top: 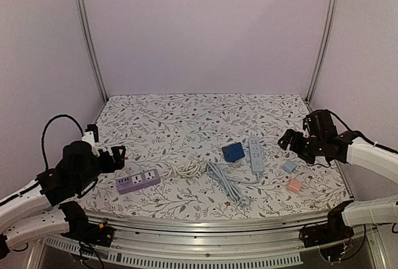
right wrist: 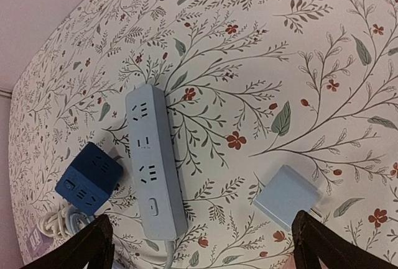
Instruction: Insert the plug
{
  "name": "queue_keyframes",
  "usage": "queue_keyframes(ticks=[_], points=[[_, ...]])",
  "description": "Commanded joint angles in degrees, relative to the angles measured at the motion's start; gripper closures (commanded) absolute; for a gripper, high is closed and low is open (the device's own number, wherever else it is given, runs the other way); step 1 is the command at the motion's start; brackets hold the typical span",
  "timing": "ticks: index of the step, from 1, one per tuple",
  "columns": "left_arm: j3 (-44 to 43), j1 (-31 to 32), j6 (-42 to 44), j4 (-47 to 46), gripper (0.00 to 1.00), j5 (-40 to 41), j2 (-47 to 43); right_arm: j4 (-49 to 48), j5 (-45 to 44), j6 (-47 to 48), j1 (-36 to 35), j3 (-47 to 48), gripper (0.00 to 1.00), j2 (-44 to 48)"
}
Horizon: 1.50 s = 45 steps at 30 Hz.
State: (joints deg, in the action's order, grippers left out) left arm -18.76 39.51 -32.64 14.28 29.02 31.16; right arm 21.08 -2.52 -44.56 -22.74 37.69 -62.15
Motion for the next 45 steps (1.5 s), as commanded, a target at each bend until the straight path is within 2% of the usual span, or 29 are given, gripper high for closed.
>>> queue_keyframes(ticks=[1, 6, 20, 30, 44, 45], points=[[0.14, 1.65, -0.37, 0.68, 0.02, 3.35, 0.34, 9.07, -8.06, -4.11, -1.63, 2.4, 0.01, -5.97], [-0.13, 2.47, -0.74, 1.04, 0.01, 4.83, 0.74, 9.51, -10.58, -5.74, -2.02, 2.28, 0.01, -11.93], [-0.22, 4.5, -0.85, 1.36, 0.01, 7.37, 0.85, 6.18, -10.35, -4.13, -1.97, 2.42, 0.01, -20.69], [-0.31, 5.22, -1.04, 1.6, 0.01, 8.38, 0.86, 5.78, -10.21, -3.7, -1.99, 2.98, 0.25, -21.58], [-0.4, 5.91, -1.19, 1.79, 0.0, 9.32, 0.94, 4.78, -11.0, -3.37, -1.97, 3.88, 0.29, -24.58], [-0.4, 5.93, -1.24, 1.74, 0.0, 9.35, 0.93, 4.72, -10.94, -3.39, -1.99, 3.89, 0.32, -24.67]])
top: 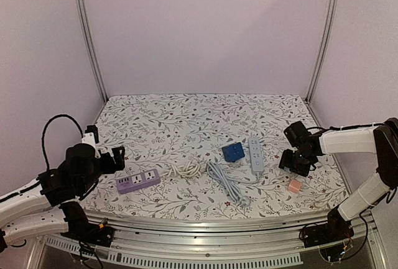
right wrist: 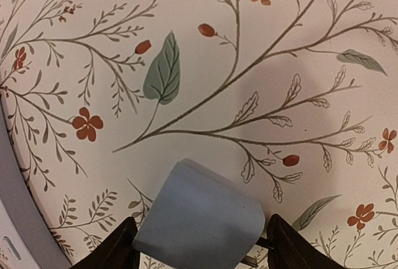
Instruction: Insert the plug
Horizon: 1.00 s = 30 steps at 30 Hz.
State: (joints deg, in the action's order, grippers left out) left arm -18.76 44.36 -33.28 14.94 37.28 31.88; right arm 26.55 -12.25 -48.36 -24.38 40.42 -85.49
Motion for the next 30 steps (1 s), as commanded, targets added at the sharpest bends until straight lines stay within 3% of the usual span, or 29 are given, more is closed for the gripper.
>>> queue_keyframes(ticks=[1, 9, 30], points=[[-0.4, 1.08, -0.52, 1.13, 0.01, 1.13, 0.2, -0.82, -1.13, 0.51, -0.35, 1.15, 0.34, -1.34], [-0.4, 1.34, -0.5, 1.06, 0.0, 1.41, 0.28, -1.5, -1.32, 0.63, -0.37, 0.62, 0.44, -0.65], [-1.71, 1.52, 0.91, -0.43, 0.0, -1.02, 4.56, -13.7, 9.16, 8.08, -0.71, -1.08, 0.45, 13.79]])
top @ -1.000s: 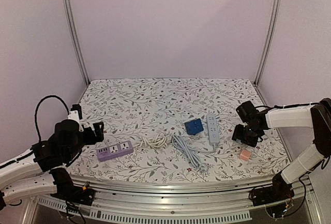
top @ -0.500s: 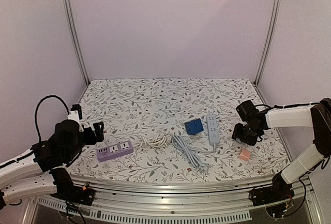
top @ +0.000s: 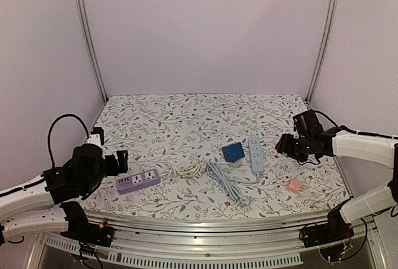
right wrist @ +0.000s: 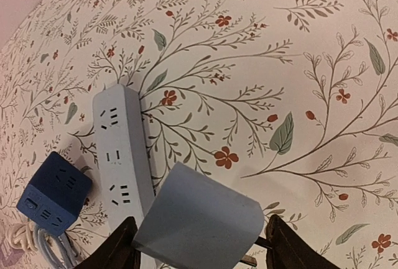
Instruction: Insert the plug
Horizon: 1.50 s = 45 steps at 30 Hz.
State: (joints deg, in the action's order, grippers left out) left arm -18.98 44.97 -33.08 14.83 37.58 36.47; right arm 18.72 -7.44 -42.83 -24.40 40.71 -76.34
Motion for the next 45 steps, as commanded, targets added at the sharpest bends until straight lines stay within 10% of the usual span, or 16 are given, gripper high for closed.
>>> queue_keyframes(ticks=[1, 45], points=[[-1.5, 0.91, 0.84, -0.59, 0.0, -1.78, -0.14, -7.08, 5.43, 2.85, -0.73, -1.8, 0.45, 5.52], [-22.98, 16.92, -3.92, -13.84, 0.12, -32.59, 25.66, -29.26, 2.65, 27.02, -35.77, 11.48, 0.47, -9.87]])
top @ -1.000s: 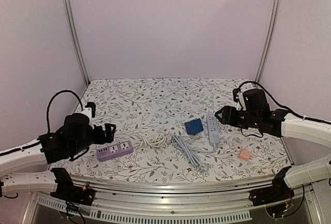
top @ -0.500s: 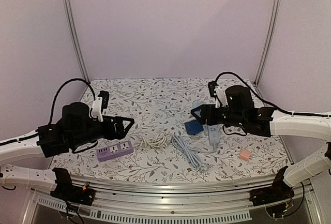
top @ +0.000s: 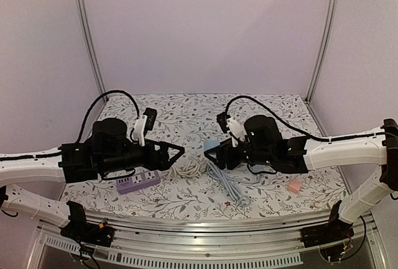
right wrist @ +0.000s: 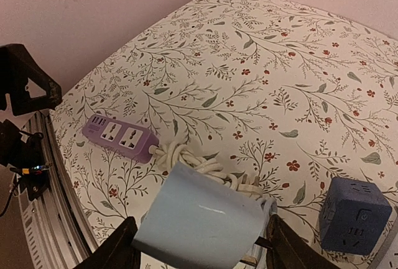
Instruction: Insert the plug
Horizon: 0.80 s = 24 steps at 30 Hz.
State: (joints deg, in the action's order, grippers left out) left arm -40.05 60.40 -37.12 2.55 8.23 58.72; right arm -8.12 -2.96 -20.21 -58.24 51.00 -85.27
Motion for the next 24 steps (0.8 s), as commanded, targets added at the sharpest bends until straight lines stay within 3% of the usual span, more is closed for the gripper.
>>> queue_keyframes(ticks=[1, 5, 11, 24], points=[[-2.36, 1.74, 0.11, -1.58, 0.12, -3.33, 4.36, -2.69, -1.83, 4.9, -2.11, 1.06, 0.48, -0.94], [-4.06, 2.08, -0.13, -1.51, 0.15, -2.27, 7.56, -2.84, -2.11, 5.65, -2.32, 1.11, 0.48, -1.12], [-4.75, 2.09, -2.99, -10.18, 0.2, -3.85, 12.43, -3.74, -3.26, 6.8, -3.38, 0.83, 0.48, -1.58], [-9.14, 2.09, -5.84, -13.24, 0.33, -4.67, 21.18, -4.46, -3.63, 9.03, -4.97, -0.16, 0.48, 0.02]])
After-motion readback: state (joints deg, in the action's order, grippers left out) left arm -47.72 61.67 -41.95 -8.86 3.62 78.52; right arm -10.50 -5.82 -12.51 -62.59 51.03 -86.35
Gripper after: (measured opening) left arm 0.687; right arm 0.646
